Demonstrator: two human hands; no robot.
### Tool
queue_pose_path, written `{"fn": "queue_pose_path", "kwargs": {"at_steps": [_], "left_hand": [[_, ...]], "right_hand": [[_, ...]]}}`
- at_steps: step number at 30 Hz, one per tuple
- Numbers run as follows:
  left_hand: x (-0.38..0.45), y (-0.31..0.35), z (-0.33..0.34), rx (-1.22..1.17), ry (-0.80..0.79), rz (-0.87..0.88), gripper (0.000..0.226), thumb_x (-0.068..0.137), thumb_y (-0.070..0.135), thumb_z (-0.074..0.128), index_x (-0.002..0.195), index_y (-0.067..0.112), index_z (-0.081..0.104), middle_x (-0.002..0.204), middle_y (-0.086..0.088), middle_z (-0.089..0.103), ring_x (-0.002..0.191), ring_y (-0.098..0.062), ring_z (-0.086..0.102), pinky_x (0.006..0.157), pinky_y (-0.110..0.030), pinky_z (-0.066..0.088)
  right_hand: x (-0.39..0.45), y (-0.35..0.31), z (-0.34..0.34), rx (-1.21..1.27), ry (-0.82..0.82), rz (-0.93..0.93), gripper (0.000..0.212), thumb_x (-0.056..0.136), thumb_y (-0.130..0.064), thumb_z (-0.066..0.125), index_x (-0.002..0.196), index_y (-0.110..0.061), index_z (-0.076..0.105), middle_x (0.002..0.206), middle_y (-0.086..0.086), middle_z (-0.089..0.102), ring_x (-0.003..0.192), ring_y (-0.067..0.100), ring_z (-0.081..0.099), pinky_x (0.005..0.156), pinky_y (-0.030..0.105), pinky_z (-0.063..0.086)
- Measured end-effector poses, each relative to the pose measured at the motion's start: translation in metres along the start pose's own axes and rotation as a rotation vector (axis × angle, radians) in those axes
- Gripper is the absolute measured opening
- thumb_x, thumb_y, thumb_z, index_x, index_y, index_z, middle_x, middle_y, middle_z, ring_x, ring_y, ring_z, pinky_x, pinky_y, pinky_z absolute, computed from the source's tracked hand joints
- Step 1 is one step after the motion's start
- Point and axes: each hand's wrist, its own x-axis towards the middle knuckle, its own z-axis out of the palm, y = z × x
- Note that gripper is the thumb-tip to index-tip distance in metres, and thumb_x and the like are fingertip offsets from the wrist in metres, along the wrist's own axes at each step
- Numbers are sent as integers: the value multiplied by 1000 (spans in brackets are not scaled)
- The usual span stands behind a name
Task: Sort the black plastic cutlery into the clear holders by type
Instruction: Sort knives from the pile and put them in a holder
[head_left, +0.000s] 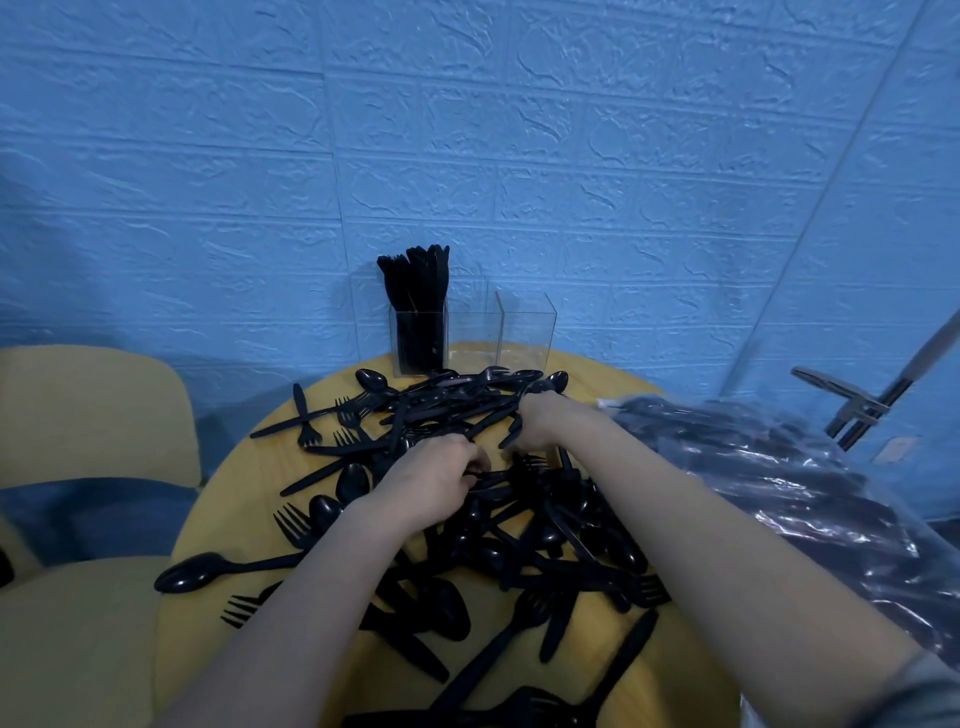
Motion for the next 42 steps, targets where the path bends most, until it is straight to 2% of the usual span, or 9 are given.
{"fn": "queue_pose_path", "kwargs": {"at_steps": [4,8,12,19,24,28,32,38,42], "left_hand": [[-4,-2,0,-7,-14,-8,32,95,10,50,123,23,60,128,-1,54,117,-20,51,100,-36,43],[-8,-2,-2,-35,-5,-19,36,94,4,49,123,22,60,128,-2,52,115,-21,53,96,-36,46],[-12,-4,-7,-77,43,-33,43,92,-5,48,125,19,60,128,-2,53,116,-17,53,96,-26,45],[-16,-10,-16,-145,147,-68,38,94,0,47,126,17,59,128,-5,54,116,-18,52,88,-17,36],[-20,-5,-21,-261,233,-84,34,95,10,53,128,17,58,129,-5,55,118,-19,51,91,-19,37],[-25,19,-28,-574,423,-26,34,92,14,60,126,15,59,117,-2,64,102,-7,57,93,-15,42],[-26,42,-25,-765,406,-10,50,88,14,65,136,17,49,110,1,61,96,-9,60,85,-10,44],[-34,33,-12,-830,415,-72,40,91,2,58,129,14,54,87,11,66,75,-3,64,69,-4,46],[-40,19,1,-1004,391,-161,36,96,1,48,128,17,55,91,10,67,80,-6,68,77,-27,55]], "right_hand": [[1,-14,-4,70,-64,98,29,91,-22,61,72,-10,44,71,4,46,57,16,44,48,24,38],[-5,-18,-3,214,-65,113,21,88,-20,65,95,-8,49,85,8,53,69,20,52,52,24,41],[-9,-5,-1,499,12,141,18,83,-14,70,77,-13,53,73,5,55,58,16,52,49,23,45],[-34,10,-27,974,324,9,12,85,-5,68,85,-12,58,81,4,61,75,17,60,69,23,49],[-52,11,-47,977,523,-82,13,86,-10,67,80,-16,57,80,6,61,73,18,61,68,26,53],[-65,2,-55,992,633,-119,9,86,-8,64,81,-10,57,83,11,57,71,23,61,66,35,59],[-78,-15,-55,1006,674,-137,13,83,-6,61,75,-10,53,78,8,54,62,23,63,64,44,59],[-83,-17,-42,901,442,-210,17,87,-26,67,81,-13,58,76,2,62,70,17,67,65,33,59],[-76,7,-23,412,305,-84,22,87,-40,65,84,-19,67,78,-4,61,76,11,57,61,21,42]]}}
